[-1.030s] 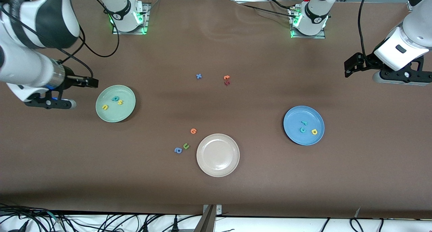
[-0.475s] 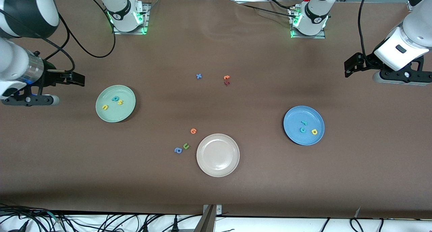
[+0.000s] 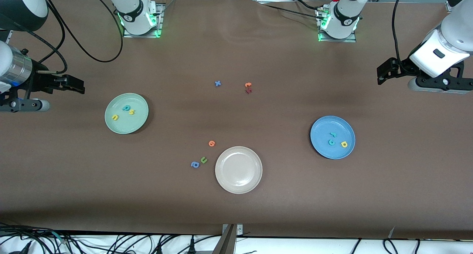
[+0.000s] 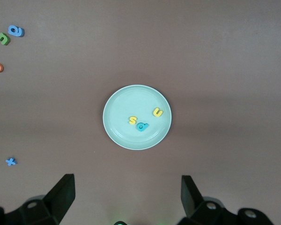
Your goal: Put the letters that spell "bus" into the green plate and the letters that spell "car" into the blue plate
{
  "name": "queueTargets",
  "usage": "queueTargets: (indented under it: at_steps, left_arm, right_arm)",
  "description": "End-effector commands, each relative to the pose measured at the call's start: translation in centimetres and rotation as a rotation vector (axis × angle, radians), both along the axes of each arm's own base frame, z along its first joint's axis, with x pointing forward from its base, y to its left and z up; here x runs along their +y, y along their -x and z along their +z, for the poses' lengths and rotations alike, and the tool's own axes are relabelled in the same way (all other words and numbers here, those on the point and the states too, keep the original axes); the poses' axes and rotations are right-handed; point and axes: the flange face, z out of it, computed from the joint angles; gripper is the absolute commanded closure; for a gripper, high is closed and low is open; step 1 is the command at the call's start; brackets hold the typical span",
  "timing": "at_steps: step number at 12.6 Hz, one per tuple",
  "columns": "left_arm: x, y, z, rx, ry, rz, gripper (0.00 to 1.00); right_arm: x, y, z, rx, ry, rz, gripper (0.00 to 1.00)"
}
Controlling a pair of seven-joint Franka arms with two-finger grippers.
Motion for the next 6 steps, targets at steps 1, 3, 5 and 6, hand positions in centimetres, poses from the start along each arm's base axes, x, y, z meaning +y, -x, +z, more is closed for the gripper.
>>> queueTargets:
  at_steps: [1, 3, 5, 6]
  left_arm:
    - [-0.18, -0.07, 0.66, 0.008, 0.030, 0.005, 0.00]
    - [-0.18, -0.06, 0.59, 0.009, 0.029, 0.005, 0.00]
    - [-0.18, -0.07, 0.66, 0.008, 0.030, 0.005, 0.00]
    - [-0.18, -0.07, 0.66, 0.008, 0.030, 0.005, 0.00]
  right_arm:
    - [0.29, 0.15, 0.61, -0.014, -0.006, 0.008, 0.00]
    - [0.45, 0.14, 0.50, -0.011, -0.014, -0.032, 0.00]
    - [0.71, 0.02, 0.14, -0.005, -0.014, -0.029, 0.00]
    - [0.73, -0.05, 0.07, -0.006, -0.016, -0.031, 0.00]
